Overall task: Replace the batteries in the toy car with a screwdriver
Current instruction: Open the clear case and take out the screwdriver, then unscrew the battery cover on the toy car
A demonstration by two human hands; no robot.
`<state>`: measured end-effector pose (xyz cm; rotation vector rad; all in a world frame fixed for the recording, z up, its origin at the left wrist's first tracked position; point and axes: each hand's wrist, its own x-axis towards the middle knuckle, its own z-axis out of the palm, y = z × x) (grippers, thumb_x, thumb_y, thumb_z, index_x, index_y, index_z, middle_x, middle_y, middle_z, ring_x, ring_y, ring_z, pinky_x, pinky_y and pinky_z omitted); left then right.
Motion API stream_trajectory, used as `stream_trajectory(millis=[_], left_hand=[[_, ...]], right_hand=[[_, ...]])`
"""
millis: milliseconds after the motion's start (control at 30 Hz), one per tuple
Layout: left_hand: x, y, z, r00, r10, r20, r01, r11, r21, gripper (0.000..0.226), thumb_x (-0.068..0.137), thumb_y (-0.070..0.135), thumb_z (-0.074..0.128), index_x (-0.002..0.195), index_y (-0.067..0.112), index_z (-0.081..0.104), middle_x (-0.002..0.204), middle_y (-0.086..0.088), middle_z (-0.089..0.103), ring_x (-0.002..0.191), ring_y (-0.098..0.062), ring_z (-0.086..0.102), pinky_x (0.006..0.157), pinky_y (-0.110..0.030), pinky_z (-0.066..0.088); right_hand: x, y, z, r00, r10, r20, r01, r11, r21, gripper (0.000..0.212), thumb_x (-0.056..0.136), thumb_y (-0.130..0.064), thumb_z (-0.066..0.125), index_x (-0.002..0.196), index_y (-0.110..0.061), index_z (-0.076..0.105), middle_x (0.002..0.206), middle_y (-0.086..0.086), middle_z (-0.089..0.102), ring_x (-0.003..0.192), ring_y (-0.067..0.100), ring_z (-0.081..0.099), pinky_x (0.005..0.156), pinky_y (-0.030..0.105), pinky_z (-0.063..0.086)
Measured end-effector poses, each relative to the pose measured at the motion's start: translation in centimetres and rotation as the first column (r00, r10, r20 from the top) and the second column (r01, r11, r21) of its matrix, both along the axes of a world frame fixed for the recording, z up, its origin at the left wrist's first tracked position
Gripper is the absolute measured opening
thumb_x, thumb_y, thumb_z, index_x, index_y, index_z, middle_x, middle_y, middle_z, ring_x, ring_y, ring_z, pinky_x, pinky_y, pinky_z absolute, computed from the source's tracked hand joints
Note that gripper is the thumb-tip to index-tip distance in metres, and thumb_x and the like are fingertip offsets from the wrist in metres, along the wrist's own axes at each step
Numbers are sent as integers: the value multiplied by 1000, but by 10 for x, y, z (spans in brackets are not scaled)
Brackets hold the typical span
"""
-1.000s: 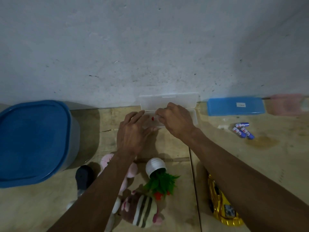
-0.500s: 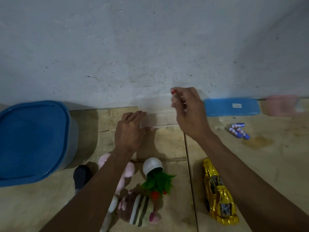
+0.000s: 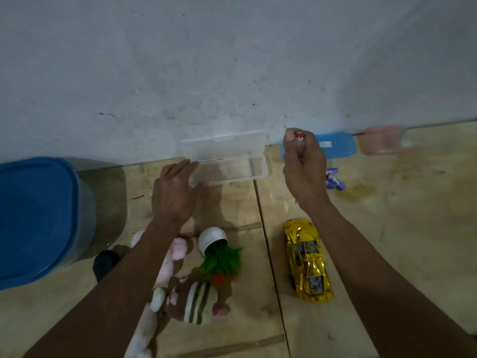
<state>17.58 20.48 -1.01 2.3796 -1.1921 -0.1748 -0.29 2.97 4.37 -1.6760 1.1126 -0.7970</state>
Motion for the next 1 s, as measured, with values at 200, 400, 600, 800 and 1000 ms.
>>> stream_trajectory(millis=[200, 400, 600, 800, 1000], left_hand=[[-58, -9, 47, 996, 11, -90, -27, 983, -179, 50, 92, 41, 67, 129, 7, 65, 129, -15, 66, 120, -35, 56, 97, -43, 49], [-169, -20, 73, 969, -43, -243, 8, 989, -145, 59, 92, 51, 58, 138, 15, 57, 136, -12, 60, 127, -30, 52, 102, -41, 47], [-281, -23, 51, 930, 105, -352, -22, 972, 233, 82, 87, 62, 62, 155, 27, 30, 158, -9, 30, 142, -32, 32, 105, -48, 44], [-327, -35, 37, 948, 231, -219, -138, 917, 373, 83, 90, 59, 60, 158, 34, 18, 165, -10, 8, 146, -37, 23, 106, -53, 40], [-338, -56, 33, 943, 290, -163, -177, 853, 492, 75, 95, 48, 59, 154, 46, 13, 162, -5, -3, 139, -40, 28, 94, -58, 48]], right_hand=[[-66, 7, 36, 963, -224, 147, 191, 959, 210, 14, 105, -36, 44, 103, -26, 54, 70, 5, 50, 51, 10, 40, 42, 19, 33], [-136, 13, 37, 929, -363, 75, 313, 875, 369, 21, 103, -29, 51, 110, -16, 65, 74, 2, 61, 46, 7, 42, 42, 21, 32], [-200, 16, 29, 949, -312, 36, 272, 874, 403, 25, 102, -37, 49, 124, -30, 59, 77, 1, 67, 50, 10, 46, 47, 22, 35], [-246, 8, 15, 972, -235, 12, 208, 884, 418, 22, 100, -41, 51, 118, -34, 61, 70, -6, 68, 61, 12, 52, 58, 28, 37], [-269, 0, 12, 981, -191, 26, 163, 892, 422, 17, 101, -38, 51, 113, -38, 62, 69, -3, 69, 61, 12, 53, 67, 37, 43]])
